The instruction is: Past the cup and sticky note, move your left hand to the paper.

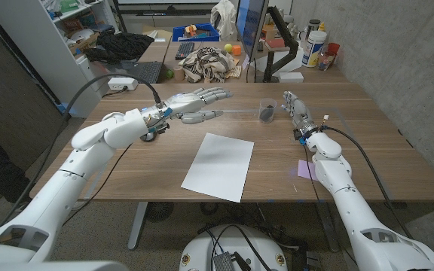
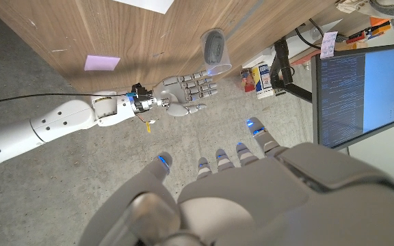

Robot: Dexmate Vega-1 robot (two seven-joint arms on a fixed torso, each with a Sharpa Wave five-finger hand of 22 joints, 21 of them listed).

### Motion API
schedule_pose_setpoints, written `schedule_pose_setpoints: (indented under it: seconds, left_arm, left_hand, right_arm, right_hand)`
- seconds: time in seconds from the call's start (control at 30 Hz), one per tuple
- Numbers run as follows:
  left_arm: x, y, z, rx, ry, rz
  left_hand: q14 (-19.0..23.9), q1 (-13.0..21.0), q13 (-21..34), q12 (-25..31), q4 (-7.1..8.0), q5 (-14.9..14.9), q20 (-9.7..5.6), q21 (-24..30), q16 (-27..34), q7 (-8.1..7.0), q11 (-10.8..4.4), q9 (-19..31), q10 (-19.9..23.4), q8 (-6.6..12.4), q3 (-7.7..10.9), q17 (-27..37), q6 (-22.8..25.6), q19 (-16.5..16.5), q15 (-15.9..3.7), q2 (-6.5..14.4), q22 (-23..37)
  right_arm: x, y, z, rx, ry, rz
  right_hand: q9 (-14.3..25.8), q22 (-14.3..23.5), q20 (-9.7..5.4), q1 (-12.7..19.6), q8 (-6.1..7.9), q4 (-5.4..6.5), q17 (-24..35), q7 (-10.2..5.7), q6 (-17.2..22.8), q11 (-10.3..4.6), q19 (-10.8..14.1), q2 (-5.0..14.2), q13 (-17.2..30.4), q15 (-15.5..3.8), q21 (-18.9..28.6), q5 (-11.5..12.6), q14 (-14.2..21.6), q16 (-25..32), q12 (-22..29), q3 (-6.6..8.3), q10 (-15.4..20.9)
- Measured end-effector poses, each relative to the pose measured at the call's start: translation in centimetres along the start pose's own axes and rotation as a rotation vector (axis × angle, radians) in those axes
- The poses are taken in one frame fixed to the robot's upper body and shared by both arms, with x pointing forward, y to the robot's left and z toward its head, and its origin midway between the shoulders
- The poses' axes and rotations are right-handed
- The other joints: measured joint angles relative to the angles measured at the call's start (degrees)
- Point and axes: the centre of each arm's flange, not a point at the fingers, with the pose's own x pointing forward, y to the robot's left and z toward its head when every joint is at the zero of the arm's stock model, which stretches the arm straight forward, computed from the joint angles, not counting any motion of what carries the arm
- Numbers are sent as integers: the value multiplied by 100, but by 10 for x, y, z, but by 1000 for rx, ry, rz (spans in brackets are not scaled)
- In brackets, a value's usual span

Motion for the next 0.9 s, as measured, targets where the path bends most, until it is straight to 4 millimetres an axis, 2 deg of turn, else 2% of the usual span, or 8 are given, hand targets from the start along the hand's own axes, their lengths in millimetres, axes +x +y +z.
schedule_pose_setpoints:
  seconds: [0.9]
  left_arm:
    - [-5,-10,-1,-14,-10,-96]
  left_hand:
    - [0,0,0,0,16,45,0,-22,0,-20,1,-1,1,0,-17,-1,-21,0,0,0,-1]
  right_arm:
    - [5,5,-1,-6,6,8]
  right_hand:
    - [0,0,0,0,0,0,0,0,0,0,0,0,0,0,-22,0,0,0,0,0,0]
